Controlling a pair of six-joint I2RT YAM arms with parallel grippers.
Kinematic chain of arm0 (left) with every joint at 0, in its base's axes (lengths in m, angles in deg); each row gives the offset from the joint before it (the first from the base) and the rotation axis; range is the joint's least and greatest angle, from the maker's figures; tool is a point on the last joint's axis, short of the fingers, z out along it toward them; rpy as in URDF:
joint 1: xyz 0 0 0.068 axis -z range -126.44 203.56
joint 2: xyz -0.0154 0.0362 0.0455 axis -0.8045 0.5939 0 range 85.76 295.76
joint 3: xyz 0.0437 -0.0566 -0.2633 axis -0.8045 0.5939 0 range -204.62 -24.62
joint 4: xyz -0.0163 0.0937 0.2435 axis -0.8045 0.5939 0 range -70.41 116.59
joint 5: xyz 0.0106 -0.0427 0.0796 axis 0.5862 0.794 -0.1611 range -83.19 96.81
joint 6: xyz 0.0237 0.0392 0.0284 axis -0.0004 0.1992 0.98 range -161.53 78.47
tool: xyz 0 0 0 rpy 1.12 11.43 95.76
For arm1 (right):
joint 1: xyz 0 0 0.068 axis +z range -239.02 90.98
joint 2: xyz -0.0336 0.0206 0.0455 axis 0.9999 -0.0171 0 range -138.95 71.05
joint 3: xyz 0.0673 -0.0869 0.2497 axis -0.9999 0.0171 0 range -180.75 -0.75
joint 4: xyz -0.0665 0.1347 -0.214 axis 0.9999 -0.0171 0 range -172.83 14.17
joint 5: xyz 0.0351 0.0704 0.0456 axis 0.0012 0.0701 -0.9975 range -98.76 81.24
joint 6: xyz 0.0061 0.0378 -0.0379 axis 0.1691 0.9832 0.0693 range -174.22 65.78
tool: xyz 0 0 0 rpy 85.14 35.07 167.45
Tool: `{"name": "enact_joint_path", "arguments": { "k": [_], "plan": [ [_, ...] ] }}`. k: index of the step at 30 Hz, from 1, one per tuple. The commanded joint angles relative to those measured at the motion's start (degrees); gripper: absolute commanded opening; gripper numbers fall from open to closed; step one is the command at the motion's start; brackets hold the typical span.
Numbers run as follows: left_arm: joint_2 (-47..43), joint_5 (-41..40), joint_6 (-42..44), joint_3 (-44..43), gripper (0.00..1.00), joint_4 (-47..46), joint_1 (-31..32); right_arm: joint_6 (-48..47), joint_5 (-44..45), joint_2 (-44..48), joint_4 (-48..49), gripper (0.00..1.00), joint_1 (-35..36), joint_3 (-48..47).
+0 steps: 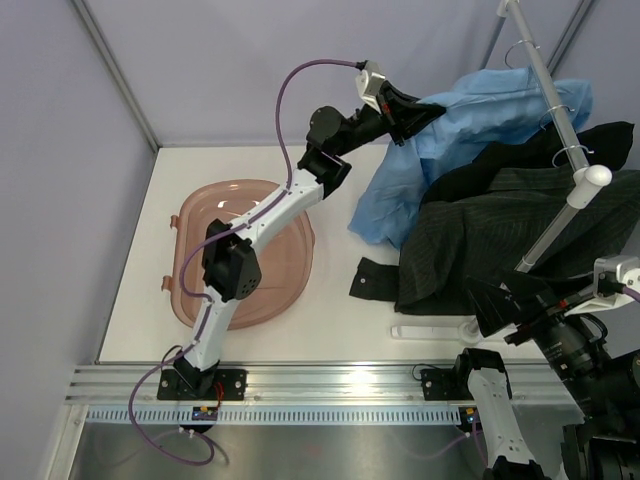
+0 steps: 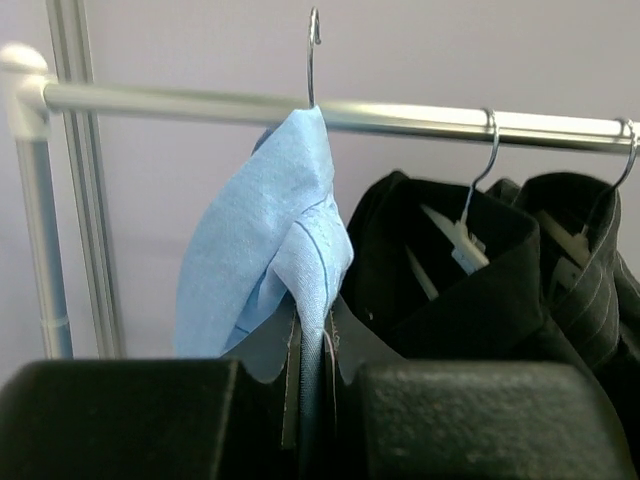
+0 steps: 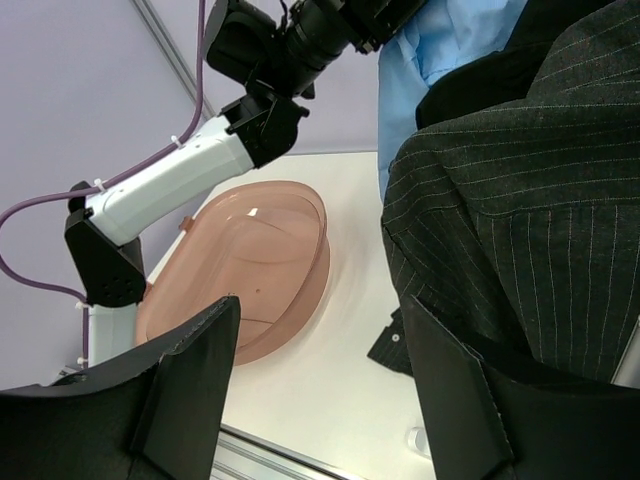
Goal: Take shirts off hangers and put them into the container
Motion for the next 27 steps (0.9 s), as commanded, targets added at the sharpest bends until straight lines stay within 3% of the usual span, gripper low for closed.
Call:
{"name": "enact_joint_path", "arguments": {
  "k": [1,5,14,20,21,24,27],
  "plan": [
    [-10.1,-0.38,1.37,7.18,0.0,-4.53,-0.3,-0.91,-1.73,-2.46,2.12,0.75,-0.34,0.38],
    [-18.36,0.58,5.93,17.2,0.0,1.19,-0.65,-0.57,-1.2,-2.99,3.69,0.77,-0.42,0.73],
    [-33.84,1.47,9.45,33.48,0.0,1.36,-1.44,-0.65,-3.57,-2.99,7.74,0.78,-0.42,5.65],
    [-42.27,-7.22,13.06,32.17,0.0,25.76,-1.44,1.71,-6.82,-5.61,13.78,0.76,-0.42,7.33],
    [-43.41,-9.67,13.15,31.73,0.0,33.55,-1.44,2.77,-7.7,-6.15,15.81,0.75,-0.42,7.41],
    [-48.42,-13.02,14.12,32.42,0.0,44.48,-1.44,7.42,-12.44,-8.43,24.77,0.74,-0.42,7.42],
    [-53.69,-15.67,14.56,35.05,0.0,49.44,-1.44,12.17,-14.64,-12.29,32.69,0.71,-0.42,6.63]
  ]
}}
